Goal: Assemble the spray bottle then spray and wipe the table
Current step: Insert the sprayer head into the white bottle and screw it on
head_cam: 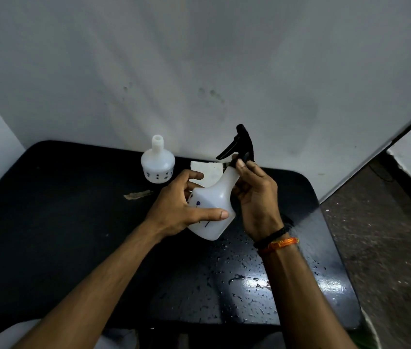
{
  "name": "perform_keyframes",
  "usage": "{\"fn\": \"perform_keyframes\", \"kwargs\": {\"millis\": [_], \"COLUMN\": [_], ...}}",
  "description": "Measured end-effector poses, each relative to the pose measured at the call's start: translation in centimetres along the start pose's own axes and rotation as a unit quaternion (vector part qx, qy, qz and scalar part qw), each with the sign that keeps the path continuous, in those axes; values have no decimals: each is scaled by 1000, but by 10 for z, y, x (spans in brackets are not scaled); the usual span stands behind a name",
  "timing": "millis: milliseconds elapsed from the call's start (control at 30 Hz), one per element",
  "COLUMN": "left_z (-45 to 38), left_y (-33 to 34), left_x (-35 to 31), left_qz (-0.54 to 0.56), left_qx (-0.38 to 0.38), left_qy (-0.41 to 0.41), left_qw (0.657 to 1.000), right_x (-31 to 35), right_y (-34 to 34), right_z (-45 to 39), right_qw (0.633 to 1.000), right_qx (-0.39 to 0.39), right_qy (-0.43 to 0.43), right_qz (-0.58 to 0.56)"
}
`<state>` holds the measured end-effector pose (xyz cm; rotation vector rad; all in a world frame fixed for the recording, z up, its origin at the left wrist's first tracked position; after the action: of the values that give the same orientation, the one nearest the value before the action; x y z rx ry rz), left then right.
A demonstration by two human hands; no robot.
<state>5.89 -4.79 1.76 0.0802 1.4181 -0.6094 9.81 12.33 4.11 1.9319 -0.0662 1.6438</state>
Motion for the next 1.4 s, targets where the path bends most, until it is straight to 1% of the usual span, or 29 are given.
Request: {"fn": "perform_keyframes", "kwargs": {"millis": [167, 400, 500, 567, 667, 733, 800, 900, 1000, 1267, 1400], "left_z": [-1, -2, -2, -1, -1, -1, -2, -4, -5, -9, -11], "left_y": [-2, -3, -5, -6, -9, -15, -24, -39, -53, -55, -52], "left_x": [1, 1, 2, 2, 4, 6, 6, 8, 10, 21, 28], "left_qz": [-2, -16, -30, -50, -100, -149, -174, -177, -163, -141, -158], "left_qx": [0, 11, 27, 43, 69, 95, 124, 142, 138, 111, 103], "left_qy": [4, 11, 6, 3, 3, 3, -2, -7, -14, -31, -41], "left_qw": [1000, 1000, 999, 998, 993, 984, 977, 974, 977, 983, 981], "right_x": [1, 3, 7, 11, 17, 19, 20, 22, 25, 32, 33], "right_y": [-1, -4, -5, -8, -18, -26, -32, -41, -49, -55, -58], "right_z": [0, -2, -2, -4, -9, -11, -11, -11, -11, -8, -8], "right_qw": [1000, 999, 1000, 999, 996, 993, 988, 974, 960, 944, 944], "right_qx": [13, -8, -11, -32, -83, -116, -154, -221, -274, -308, -281], "right_qy": [4, 0, 0, -4, -1, 7, 23, 48, 62, 108, 152], "right_qz": [-2, 38, 22, 2, -25, -26, -16, -7, -18, -52, -77]}}
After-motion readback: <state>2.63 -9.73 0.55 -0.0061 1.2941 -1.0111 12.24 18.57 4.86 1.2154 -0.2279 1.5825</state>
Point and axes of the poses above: each hand's wrist, its own z-axis away from the middle knuckle, its own y-axis out of the palm, x = y × z, the point moved 2 cm from there along -z, towards the middle knuckle, and after that the axes turned 8 degrees about -y, right-handed, at the moved point
